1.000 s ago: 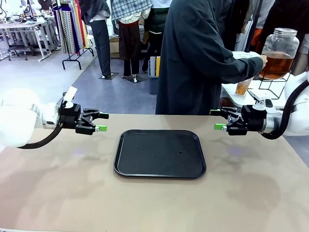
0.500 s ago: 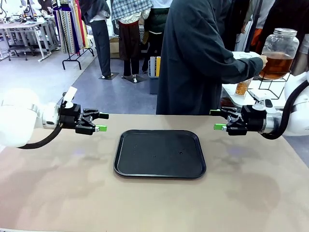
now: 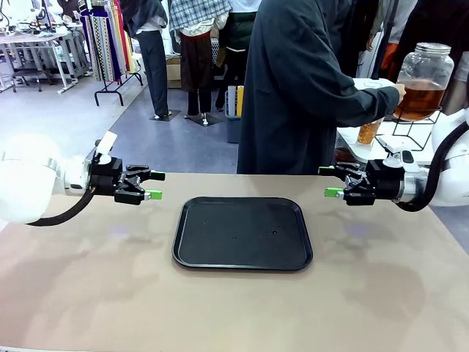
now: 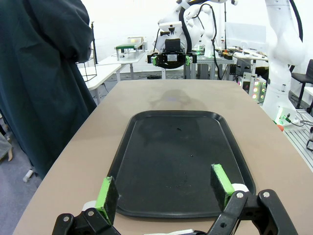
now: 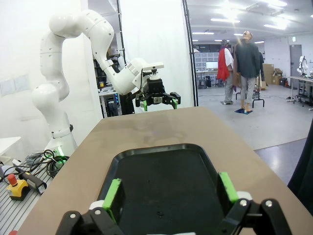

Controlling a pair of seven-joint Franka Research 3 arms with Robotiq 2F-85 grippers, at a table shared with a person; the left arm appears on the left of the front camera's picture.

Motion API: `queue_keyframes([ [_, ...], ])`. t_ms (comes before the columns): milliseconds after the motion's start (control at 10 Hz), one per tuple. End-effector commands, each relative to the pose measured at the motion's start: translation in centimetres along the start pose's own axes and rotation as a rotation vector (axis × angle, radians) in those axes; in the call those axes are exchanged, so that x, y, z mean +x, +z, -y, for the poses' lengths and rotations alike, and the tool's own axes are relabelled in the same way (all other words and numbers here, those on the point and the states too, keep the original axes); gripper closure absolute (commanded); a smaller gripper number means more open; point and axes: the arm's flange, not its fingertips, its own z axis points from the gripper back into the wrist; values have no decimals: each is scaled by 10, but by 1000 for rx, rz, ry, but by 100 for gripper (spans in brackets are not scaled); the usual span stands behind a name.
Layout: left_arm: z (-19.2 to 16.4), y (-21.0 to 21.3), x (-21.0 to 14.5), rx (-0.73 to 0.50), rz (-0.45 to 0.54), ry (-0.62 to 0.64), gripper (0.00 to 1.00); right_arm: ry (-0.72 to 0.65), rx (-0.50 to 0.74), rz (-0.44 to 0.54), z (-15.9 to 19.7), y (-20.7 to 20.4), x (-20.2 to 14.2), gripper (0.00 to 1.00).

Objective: Pour the drink into the iced cup.
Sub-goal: Open the gripper to release the iced cup you were holding.

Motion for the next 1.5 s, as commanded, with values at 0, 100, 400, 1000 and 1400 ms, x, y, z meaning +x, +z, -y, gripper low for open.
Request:
queue_keyframes([
  [0, -1, 0, 2, 3, -5, 9, 0, 4, 3, -1, 0, -2, 6, 0],
  [100, -1, 0, 2, 3, -5, 9, 0, 4, 3, -1, 0, -2, 6, 0],
  [400, -1, 0, 2, 3, -5, 9, 0, 4, 3, -1, 0, -2, 6, 0],
  [1000, -1, 0, 2, 3, -5, 9, 0, 4, 3, -1, 0, -2, 6, 0],
  [1400, -1, 0, 2, 3, -5, 9, 0, 4, 3, -1, 0, -2, 6, 0],
])
